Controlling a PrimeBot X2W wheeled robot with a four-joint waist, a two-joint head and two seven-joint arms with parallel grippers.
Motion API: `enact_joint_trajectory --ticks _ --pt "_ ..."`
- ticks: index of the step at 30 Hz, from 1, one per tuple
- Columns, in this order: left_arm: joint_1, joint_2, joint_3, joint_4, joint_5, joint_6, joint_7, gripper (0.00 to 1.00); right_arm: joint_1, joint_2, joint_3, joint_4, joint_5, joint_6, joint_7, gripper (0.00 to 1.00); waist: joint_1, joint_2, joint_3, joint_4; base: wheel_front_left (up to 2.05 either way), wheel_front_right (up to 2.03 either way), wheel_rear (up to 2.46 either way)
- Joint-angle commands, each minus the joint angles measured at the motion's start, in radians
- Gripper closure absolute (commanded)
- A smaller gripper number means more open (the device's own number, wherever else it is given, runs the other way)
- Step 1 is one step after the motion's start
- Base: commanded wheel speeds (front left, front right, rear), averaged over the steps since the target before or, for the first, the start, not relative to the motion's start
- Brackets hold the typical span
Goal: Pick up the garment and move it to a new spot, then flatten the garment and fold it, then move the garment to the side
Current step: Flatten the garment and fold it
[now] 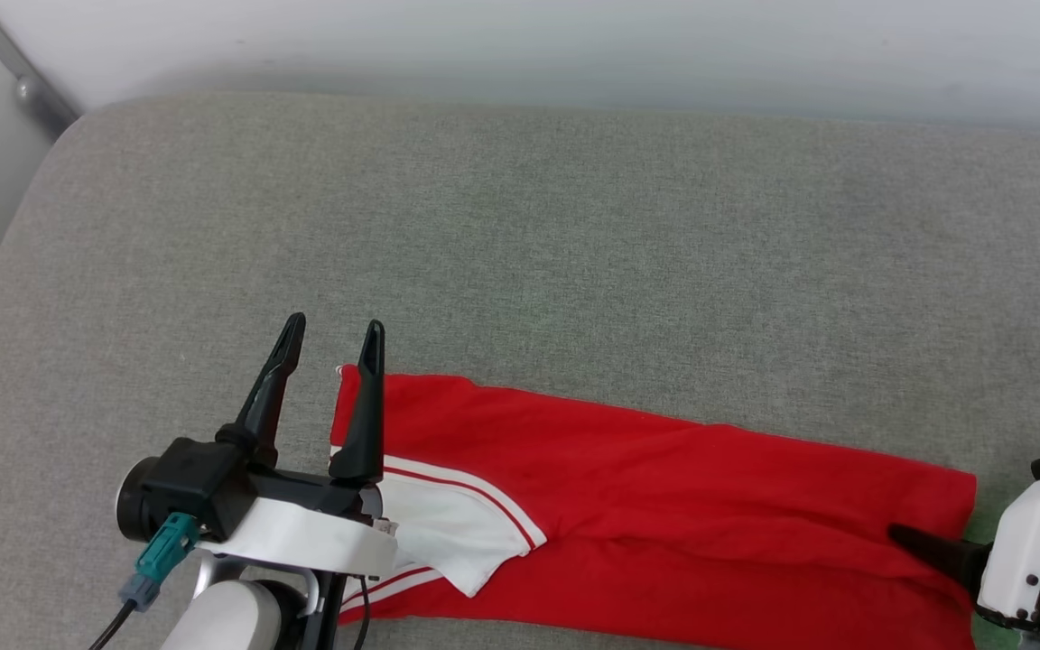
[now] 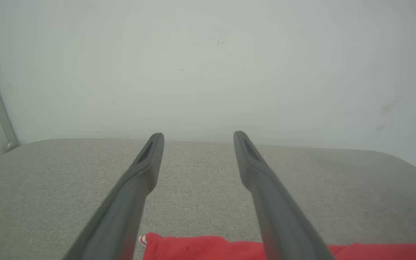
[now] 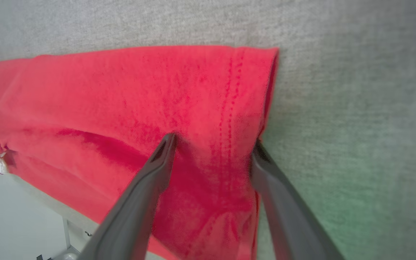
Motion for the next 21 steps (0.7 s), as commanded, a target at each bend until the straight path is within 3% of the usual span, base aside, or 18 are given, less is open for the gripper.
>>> enact_joint_trajectory --ticks 1,2,14,21 --pt "-0.009 -0.002 0.003 0.001 0.003 0.004 -0.005 0.0 0.028 0.041 0.04 0.044 0.012 -0.001 0.027 0.96 -0.0001 -0.0001 0.002 -0.001 0.0 0.0 0.0" --pt "-0.006 -0.002 0.006 0.006 0.001 0.006 -0.005 0.0 0.021 0.038 0.044 0.037 0.014 -0.001 0.026 1.0 -0.0001 -0.0001 0.0 -0.003 0.0 0.0 0.0" --pt "0.043 0.037 0.026 0.01 0.004 0.037 0.026 0.0 -0.034 -0.03 0.063 -0.064 0.029 -0.001 -0.02 1.0 -0.0001 -0.0001 -0.088 -0.051 0.0 0.0 0.0" --pt "0.067 0.054 0.032 -0.013 0.005 0.058 0.043 0.0 -0.044 -0.058 -0.012 -0.037 0.012 -0.001 -0.028 1.0 -0.0001 -0.0001 -0.115 -0.101 0.0 0.0 0.0"
